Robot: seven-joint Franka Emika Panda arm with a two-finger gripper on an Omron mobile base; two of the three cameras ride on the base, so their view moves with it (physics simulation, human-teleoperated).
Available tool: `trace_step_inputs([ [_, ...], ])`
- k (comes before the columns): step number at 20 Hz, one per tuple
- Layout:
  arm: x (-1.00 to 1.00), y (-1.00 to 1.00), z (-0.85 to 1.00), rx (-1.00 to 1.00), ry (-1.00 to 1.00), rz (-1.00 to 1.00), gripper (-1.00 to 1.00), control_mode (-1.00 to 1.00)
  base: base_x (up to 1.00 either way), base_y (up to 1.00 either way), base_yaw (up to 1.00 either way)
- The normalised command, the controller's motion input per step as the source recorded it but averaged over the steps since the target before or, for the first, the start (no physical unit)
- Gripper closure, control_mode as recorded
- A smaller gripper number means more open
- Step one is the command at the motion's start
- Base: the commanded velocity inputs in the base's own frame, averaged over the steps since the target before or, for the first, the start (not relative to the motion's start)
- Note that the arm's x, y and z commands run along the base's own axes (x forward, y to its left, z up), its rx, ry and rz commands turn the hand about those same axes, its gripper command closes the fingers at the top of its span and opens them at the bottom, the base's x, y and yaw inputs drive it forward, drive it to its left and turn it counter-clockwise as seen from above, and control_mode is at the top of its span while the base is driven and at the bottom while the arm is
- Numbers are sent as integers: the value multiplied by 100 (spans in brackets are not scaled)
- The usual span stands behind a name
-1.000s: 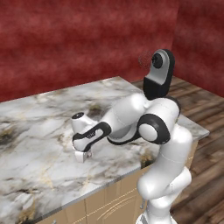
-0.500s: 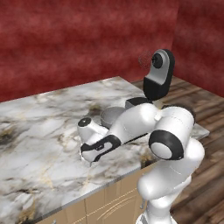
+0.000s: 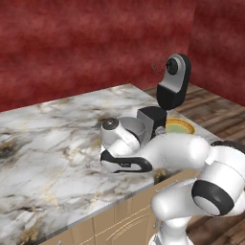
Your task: Add butter and sugar cubes to the stand mixer bowl and then turn on the stand mixer to begin making frosting.
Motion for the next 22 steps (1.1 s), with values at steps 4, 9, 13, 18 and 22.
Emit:
trace_step_inputs([
  [4,-8,-1,100,1,0,0,100,-100,0,0,0],
  [9,-7,0,97,0,2,0,100,-100,0,0,0],
  [13,-6,0,71,0,0,0,100,-100,0,0,0],
  [18,-2,-4,32,0,0,0,100,-100,0,0,0],
  [22,0,-36,-6,0,-1,-3,100,-100,0,0,0],
])
